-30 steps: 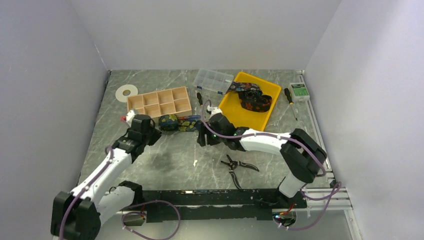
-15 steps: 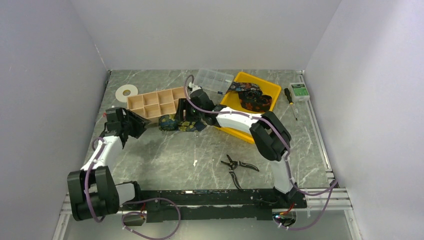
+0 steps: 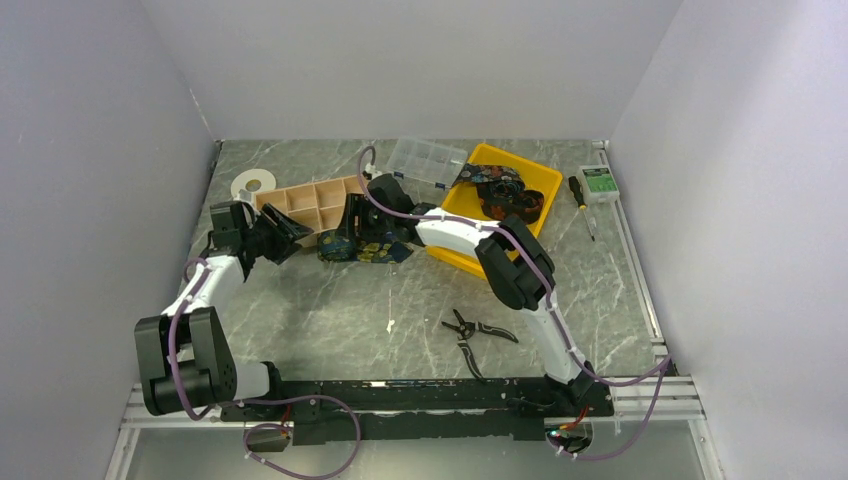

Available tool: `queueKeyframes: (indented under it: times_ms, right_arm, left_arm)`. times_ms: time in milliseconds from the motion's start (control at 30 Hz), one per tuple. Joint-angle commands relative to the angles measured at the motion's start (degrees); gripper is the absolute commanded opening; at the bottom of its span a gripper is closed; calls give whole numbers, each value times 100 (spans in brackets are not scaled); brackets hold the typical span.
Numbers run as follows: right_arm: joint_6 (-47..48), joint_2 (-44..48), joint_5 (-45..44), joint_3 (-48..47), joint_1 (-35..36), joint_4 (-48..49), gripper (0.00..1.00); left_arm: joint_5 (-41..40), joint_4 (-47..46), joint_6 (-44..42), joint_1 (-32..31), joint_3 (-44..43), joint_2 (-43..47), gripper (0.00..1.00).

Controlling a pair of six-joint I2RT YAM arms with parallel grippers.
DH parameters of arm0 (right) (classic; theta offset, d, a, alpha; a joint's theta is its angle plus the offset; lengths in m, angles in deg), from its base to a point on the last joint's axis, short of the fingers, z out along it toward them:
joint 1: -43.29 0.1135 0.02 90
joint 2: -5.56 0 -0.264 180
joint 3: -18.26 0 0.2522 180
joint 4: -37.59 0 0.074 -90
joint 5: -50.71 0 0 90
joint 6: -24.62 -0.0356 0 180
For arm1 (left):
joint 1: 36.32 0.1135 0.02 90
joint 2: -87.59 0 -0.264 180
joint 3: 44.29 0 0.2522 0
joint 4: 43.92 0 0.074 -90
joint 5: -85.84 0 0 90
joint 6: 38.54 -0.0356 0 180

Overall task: Roll the ties
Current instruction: Roll the tie at the center of the board.

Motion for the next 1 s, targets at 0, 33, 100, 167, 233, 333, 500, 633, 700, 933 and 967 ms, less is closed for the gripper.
queueKeyframes:
  times_ms: [0,33,100,167,233,333,500,633,700,933,967]
  right_arm:
    - [-242,-48,233,-233,8,169,62]
    - [-280,-57,264,-180,11,201,60]
    - [-364,-52,315,-25,3,273,57]
    - [-486,-14,419,205,3,457,54]
    - [-665,19,512,421,6,655,53]
    - [-856,-35,684,562,12,838,52]
    - [-1217,-78,927,746,12,1170,51]
    - [-1205,3,888,820,12,1164,53]
    - [-1075,158,790,917,3,1105,57]
    - [-334,957,168,1185,-28,561,64]
    - [-214,1090,35,1256,-38,486,64]
  left_arm:
    - [124,73,-477,24,-272,-73,59]
    - [78,98,-503,18,-254,-74,59]
    - [36,54,-541,22,-196,-57,59]
    - [27,-27,-563,24,-135,-60,59]
    - [35,-20,-564,22,-132,-113,59]
    - [68,-9,-537,21,-126,-201,60]
    - [69,1,-529,9,-84,-239,59]
    - [39,27,-527,13,-70,-203,59]
    - [-21,105,-572,11,-86,-124,59]
    - [-200,611,-768,12,-176,327,60]
    - [-229,668,-782,11,-170,417,60]
